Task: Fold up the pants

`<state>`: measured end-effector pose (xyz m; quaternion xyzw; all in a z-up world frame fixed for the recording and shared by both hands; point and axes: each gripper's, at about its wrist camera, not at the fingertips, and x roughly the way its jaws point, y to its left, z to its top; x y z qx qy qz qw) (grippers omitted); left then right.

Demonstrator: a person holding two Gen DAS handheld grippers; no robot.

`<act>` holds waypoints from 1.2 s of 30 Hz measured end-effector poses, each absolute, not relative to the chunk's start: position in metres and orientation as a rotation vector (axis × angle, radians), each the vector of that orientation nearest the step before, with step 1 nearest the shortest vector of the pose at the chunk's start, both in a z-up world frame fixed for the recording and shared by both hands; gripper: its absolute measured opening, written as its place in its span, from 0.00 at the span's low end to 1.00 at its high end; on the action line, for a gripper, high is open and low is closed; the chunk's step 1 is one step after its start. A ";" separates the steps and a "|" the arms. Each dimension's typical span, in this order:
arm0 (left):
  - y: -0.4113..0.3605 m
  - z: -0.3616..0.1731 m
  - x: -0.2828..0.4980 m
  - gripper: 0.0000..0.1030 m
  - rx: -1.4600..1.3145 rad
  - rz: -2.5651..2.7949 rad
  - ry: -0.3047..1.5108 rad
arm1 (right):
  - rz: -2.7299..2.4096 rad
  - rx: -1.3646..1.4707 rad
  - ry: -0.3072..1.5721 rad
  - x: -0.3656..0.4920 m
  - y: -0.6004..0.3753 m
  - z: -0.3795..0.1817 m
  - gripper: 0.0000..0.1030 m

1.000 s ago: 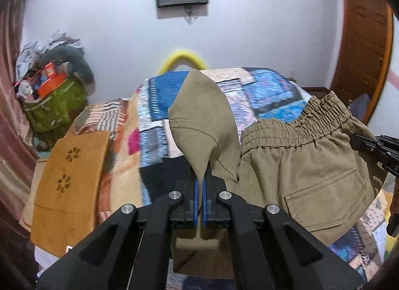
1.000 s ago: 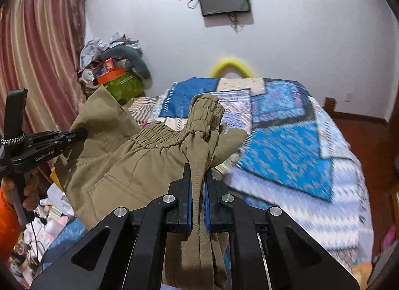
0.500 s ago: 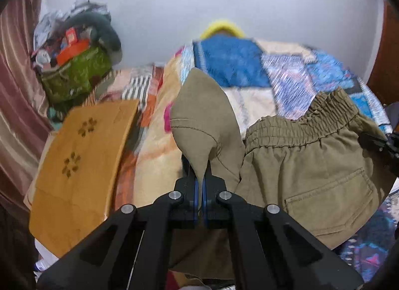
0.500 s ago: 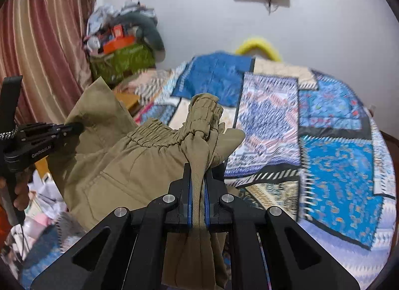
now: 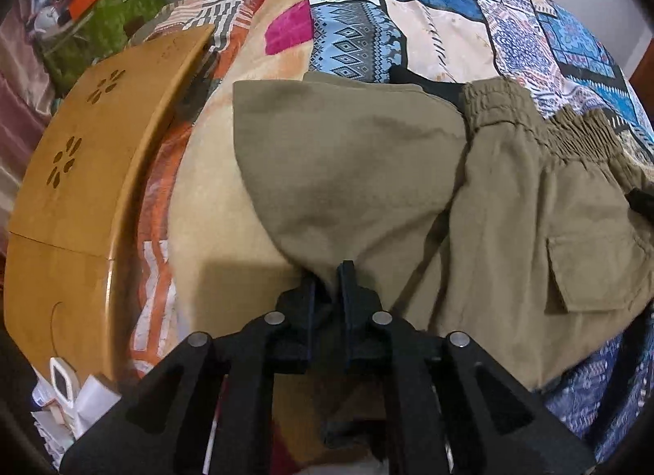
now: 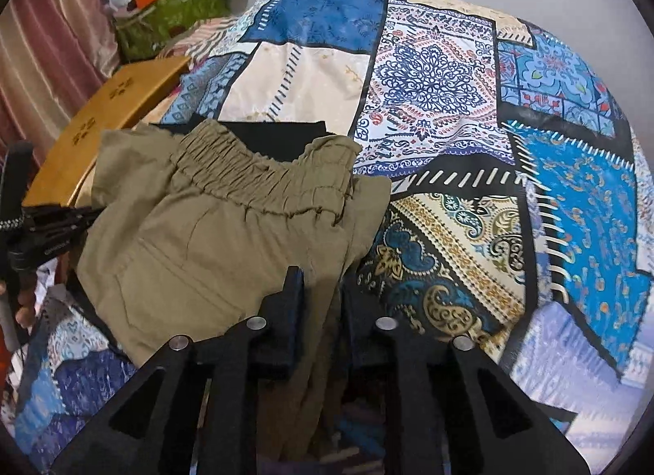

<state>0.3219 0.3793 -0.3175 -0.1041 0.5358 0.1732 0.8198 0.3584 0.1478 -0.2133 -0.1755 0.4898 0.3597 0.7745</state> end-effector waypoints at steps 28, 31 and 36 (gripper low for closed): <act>0.189 0.004 0.081 0.60 -0.010 0.242 0.390 | 0.876 -0.107 0.294 0.100 0.013 0.041 0.37; 0.173 0.017 0.054 0.61 -0.004 0.242 0.322 | 0.886 -0.084 0.232 0.072 0.003 0.054 0.37; 0.153 0.029 0.016 0.72 -0.008 0.262 0.233 | 0.866 -0.026 0.161 0.043 -0.009 0.064 0.65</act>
